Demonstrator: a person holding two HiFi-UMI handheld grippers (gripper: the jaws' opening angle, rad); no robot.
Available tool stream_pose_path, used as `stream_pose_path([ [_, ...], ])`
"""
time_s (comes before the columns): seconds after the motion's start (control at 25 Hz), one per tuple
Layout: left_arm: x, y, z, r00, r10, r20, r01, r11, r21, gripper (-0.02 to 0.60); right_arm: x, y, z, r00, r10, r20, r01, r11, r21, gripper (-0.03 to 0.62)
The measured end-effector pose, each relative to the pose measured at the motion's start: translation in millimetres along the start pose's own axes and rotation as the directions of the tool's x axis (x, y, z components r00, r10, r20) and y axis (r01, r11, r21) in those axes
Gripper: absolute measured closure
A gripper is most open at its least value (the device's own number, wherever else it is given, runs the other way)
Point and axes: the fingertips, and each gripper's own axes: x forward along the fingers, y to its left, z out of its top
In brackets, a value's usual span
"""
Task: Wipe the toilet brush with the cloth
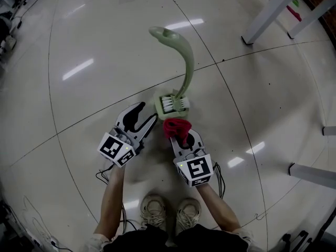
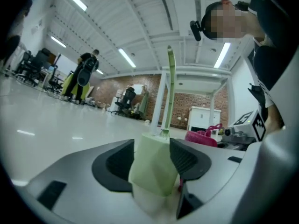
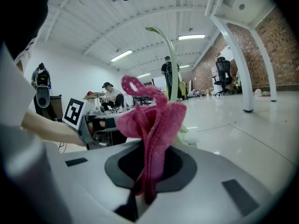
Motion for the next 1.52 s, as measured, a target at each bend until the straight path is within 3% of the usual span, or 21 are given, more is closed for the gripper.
stream_pose_path([
  [0.12,4.6,2.0,2.7,0.992,-0.113,-0.063,0.116,0.992,0.049,0.216,-1.4,-9.6,4.0,1.000,-0.025,-0.002,0.025,1.000,-0.005,0.563],
  [0.28,11.8,-10.7,3.5,0.959,-0.244,-0.141,0.259,0.961,0.095,0.201,-4.9,-16.9,4.8,0.999,-0.048,-0.007,0.048,0.999,-0.003,0.563],
  [0.36,20.2,-18.6,-3.2,0.938,-0.297,-0.181,0.319,0.942,0.106,0.155,-5.1,-18.1,4.8,0.999,-0.048,-0.006,0.048,0.999,0.000,0.563],
  [0.52,36.9,-25.1,-16.8,0.911,-0.337,-0.239,0.373,0.920,0.121,0.084,-3.3,-16.1,4.6,0.999,-0.042,-0.006,0.042,0.999,0.004,0.563],
  [0.68,46.8,-33.1,-15.9,0.896,-0.381,-0.228,0.407,0.910,0.076,0.084,-4.2,-18.5,5.1,0.999,-0.041,-0.011,0.041,0.999,0.002,0.563],
  [0.88,40.4,-42.6,-15.2,0.896,-0.389,-0.217,0.410,0.910,0.062,0.084,-7.5,-36.9,8.8,0.998,-0.062,-0.020,0.061,0.996,-0.065,0.562],
  [1.16,16.1,-69.2,-19.3,0.916,-0.363,-0.173,0.372,0.928,0.019,0.084,1.4,-83.8,19.0,0.995,-0.088,-0.036,0.084,0.990,-0.115,0.563],
  [1.4,10.3,-112.3,-24.8,0.911,-0.389,-0.137,0.391,0.920,-0.006,0.084,9.9,-111.2,29.5,0.990,-0.136,-0.020,0.132,0.980,-0.150,0.563],
  [1.52,9.5,-103.8,-11.0,0.931,-0.351,-0.100,0.355,0.935,0.019,0.084,5.9,-113.2,32.1,0.988,-0.153,-0.010,0.150,0.978,-0.142,0.563],
])
